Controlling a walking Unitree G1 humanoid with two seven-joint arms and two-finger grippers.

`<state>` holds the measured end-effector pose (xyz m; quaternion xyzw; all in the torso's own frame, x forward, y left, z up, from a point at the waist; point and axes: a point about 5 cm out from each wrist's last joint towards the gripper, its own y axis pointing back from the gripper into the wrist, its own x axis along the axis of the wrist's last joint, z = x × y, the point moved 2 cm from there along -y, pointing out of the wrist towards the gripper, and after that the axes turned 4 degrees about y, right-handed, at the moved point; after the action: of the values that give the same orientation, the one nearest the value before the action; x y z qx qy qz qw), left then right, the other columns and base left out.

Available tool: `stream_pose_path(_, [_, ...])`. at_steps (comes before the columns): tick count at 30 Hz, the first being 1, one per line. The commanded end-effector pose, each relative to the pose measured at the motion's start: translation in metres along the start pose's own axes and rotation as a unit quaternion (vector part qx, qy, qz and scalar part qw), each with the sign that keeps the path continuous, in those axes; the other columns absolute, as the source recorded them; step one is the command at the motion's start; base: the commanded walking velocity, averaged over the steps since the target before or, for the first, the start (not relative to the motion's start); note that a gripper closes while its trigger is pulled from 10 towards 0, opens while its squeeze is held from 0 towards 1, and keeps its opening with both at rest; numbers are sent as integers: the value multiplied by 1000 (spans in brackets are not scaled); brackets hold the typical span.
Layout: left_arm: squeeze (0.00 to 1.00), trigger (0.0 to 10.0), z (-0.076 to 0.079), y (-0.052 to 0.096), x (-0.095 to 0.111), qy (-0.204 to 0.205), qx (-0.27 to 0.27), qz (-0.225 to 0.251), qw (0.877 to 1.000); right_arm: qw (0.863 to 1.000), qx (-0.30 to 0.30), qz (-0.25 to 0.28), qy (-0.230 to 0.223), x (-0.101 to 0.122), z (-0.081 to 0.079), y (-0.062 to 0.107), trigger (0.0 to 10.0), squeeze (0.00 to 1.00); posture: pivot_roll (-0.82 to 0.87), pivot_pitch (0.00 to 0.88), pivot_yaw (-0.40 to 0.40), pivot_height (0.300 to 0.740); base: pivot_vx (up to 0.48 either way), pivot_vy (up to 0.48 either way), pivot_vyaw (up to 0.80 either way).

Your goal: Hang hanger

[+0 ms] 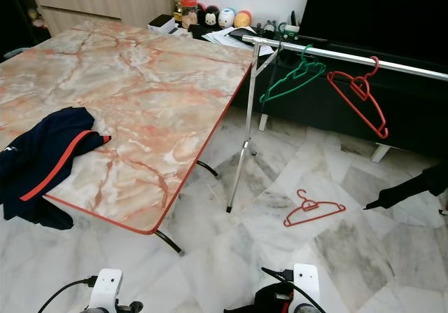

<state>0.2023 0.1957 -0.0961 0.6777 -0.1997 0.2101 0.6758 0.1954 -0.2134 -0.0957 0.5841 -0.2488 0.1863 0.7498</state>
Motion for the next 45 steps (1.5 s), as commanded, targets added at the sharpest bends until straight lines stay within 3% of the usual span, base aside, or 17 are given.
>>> stream_pose_path(1, [0,10000,0,0,-4,-1,-1,-10,1000,999,-31,37,-7,7,6,1,10000,0,-133,0,-46,740,0,0,0])
stream_pose_path(4, [0,10000,-1,0,-4,-4,-2,-11,1000,992,-68,101,-22,17,11,5,10000,0,-127,0,-51,740,0,0,0])
stream_pose_path(7, [0,10000,-1,0,-4,-5,-2,-11,1000,990,-75,116,-38,20,11,6,10000,0,-127,0,-51,740,0,0,0])
stream_pose_path(8, [0,10000,-1,0,-4,-5,-3,-10,1000,984,-67,157,-45,28,11,9,10000,0,-138,0,-47,740,0,0,0])
stream_pose_path(12, [0,10000,-1,0,-3,-6,-4,-9,1000,982,-59,176,-37,32,10,10,10000,0,-144,0,-47,740,0,0,0])
stream_pose_path(14, [0,10000,-1,0,-4,-7,-4,-9,1000,964,-72,253,-47,79,33,11,10000,0,-145,0,-53,740,0,0,0])
stream_pose_path(15, [0,10000,-1,0,-4,-7,-4,-9,1000,964,-72,253,-47,79,33,11,10000,0,-145,0,-53,740,0,0,0])
stream_pose_path(17, [0,10000,-1,0,-4,-7,-3,-8,1000,935,-108,334,-47,120,50,23,10000,0,-142,0,-62,740,0,0,0])
stream_pose_path(18, [0,10000,-1,0,-4,-7,-3,-8,1000,935,-108,334,-47,120,50,23,10000,0,-142,0,-62,740,0,0,0])
stream_pose_path(20, [0,10000,-1,1,-4,-6,-2,-7,1000,914,-136,382,-9,135,59,35,10000,0,-147,0,-62,740,0,0,0])
stream_pose_path(24, [0,10000,-1,1,-5,-7,-1,-8,1000,895,-147,421,-11,145,67,47,10000,0,-158,0,-58,740,0,0,0])
stream_pose_path(25, [0,10000,-2,1,-5,-8,-1,-8,1000,880,-148,451,-21,155,70,59,10000,0,-161,0,-56,740,0,0,0])
stream_pose_path(26, [0,10000,-2,1,-5,-8,-1,-8,1000,880,-148,451,-21,155,70,59,10000,0,-161,0,-56,740,0,0,0])
stream_pose_path(28, [0,10000,-3,1,-6,-9,0,-8,1000,856,-140,497,-24,170,70,77,10000,0,-169,0,-56,740,0,0,0])
stream_pose_path(30, [0,10000,-3,1,-6,-10,0,-9,1000,845,-124,519,-24,174,64,89,10000,0,-170,0,-57,740,0,0,0])
stream_pose_path(39, [0,10000,-5,1,-6,-20,8,-8,1000,861,-95,499,-21,147,51,111,10000,0,-183,0,-50,740,0,0,0])
stream_pose_path(45, [0,10000,-5,1,-5,-37,6,-8,999,870,-98,482,-44,159,56,111,10000,0,-177,0,-52,740,0,-95,0])
